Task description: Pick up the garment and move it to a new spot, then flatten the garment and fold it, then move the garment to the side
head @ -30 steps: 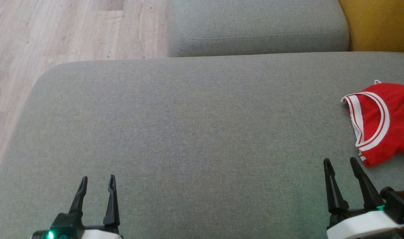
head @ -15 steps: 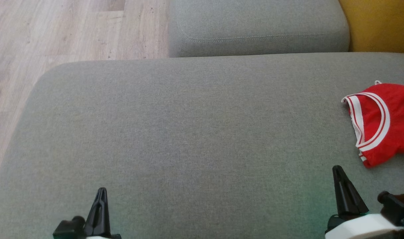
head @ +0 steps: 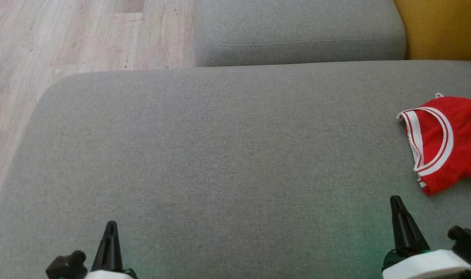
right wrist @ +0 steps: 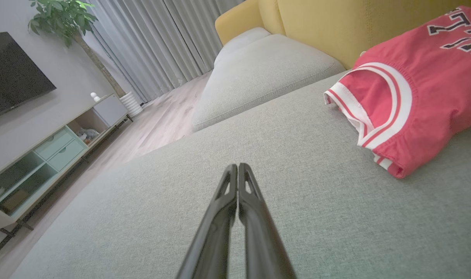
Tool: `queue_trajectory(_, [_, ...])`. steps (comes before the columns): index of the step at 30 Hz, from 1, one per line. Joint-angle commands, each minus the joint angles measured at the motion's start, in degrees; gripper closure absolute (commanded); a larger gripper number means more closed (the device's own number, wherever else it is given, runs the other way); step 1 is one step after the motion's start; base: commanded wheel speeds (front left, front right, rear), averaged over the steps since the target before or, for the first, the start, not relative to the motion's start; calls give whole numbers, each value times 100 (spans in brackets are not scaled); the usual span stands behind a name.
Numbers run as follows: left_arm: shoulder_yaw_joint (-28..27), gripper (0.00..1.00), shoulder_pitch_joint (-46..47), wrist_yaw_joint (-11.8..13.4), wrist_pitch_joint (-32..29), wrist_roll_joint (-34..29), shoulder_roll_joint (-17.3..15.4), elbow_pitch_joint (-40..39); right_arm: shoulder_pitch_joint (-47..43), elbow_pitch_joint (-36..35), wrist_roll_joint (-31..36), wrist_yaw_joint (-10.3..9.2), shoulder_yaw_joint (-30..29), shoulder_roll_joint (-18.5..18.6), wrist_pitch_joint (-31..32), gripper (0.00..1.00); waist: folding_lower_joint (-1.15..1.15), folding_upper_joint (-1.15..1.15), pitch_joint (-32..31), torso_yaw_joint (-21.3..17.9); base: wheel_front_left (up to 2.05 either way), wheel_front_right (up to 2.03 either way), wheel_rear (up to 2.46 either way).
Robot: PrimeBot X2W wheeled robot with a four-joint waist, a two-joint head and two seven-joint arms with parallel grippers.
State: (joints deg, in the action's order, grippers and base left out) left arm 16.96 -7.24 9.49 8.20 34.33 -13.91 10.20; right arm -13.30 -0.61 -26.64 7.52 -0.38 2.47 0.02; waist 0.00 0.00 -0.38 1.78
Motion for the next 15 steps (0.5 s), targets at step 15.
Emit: queue_trajectory(15, [-412,100,457,-269,-191,910,94,-62,520,76,-1074,-1,-14,128,46,100,0,0,8,-25,0,0,0])
